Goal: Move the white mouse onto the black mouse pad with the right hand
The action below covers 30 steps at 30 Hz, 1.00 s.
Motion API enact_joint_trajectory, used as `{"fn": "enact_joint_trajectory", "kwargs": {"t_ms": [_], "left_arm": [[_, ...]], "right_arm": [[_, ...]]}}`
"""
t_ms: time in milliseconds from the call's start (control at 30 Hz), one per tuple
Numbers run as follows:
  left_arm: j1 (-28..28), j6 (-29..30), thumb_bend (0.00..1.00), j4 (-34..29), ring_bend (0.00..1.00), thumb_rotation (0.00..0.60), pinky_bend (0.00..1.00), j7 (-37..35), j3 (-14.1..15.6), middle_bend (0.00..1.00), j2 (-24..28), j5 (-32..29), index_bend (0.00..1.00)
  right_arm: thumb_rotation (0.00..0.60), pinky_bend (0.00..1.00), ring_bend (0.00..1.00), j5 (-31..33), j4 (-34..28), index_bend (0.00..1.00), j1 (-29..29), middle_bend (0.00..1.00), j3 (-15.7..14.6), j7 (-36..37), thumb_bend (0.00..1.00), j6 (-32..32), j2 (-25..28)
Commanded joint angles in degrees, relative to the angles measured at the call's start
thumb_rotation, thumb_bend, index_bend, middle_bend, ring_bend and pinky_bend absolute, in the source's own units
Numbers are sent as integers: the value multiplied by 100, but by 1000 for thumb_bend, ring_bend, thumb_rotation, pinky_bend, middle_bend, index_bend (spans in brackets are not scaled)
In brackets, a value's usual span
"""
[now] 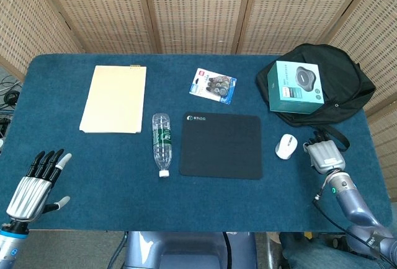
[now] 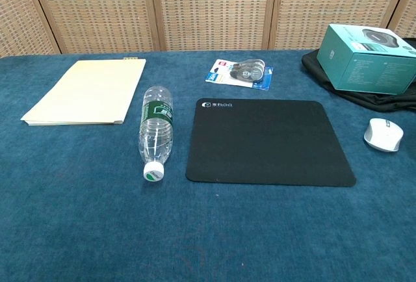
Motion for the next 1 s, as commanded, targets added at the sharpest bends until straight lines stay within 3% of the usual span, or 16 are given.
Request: {"fn": "enact_joint_trajectory", "kwargs": {"t_ms": [33,400,633,700,900,1000], "left_arm": [[14,50,0,-24,0,600,0,-74,-20,0,45,-17,0],[50,146,0,-80,0,600,0,-326,-54,0,184,-73,0],[58,156,0,-102,0,600,0,-451,-81,0,244,-126,0],[59,156,0,-99,0,600,0,-467,-85,0,250,-134,0],[62,163,0,-106,0,600,0,-483,-88,0,260,-130,0],[65,173,0,-108,0,600,0,-481,-89,0,259,-124,0]], "right_arm": [[600,0,42,109,-79,353,90,265,-50,-34,1000,-120,-80],[600,0,69,397,-194,364,461,271,-51,101,1000,-376,-413],[600,0,51,-69,-244,363,489,185,101,400,977,189,-601],[600,0,45,-177,-297,344,468,156,101,379,851,369,-582],[600,0,0,-254,-211,146,515,0,78,382,207,418,-518],[600,0,0,-179,7,124,620,0,36,425,133,148,-542]]}}
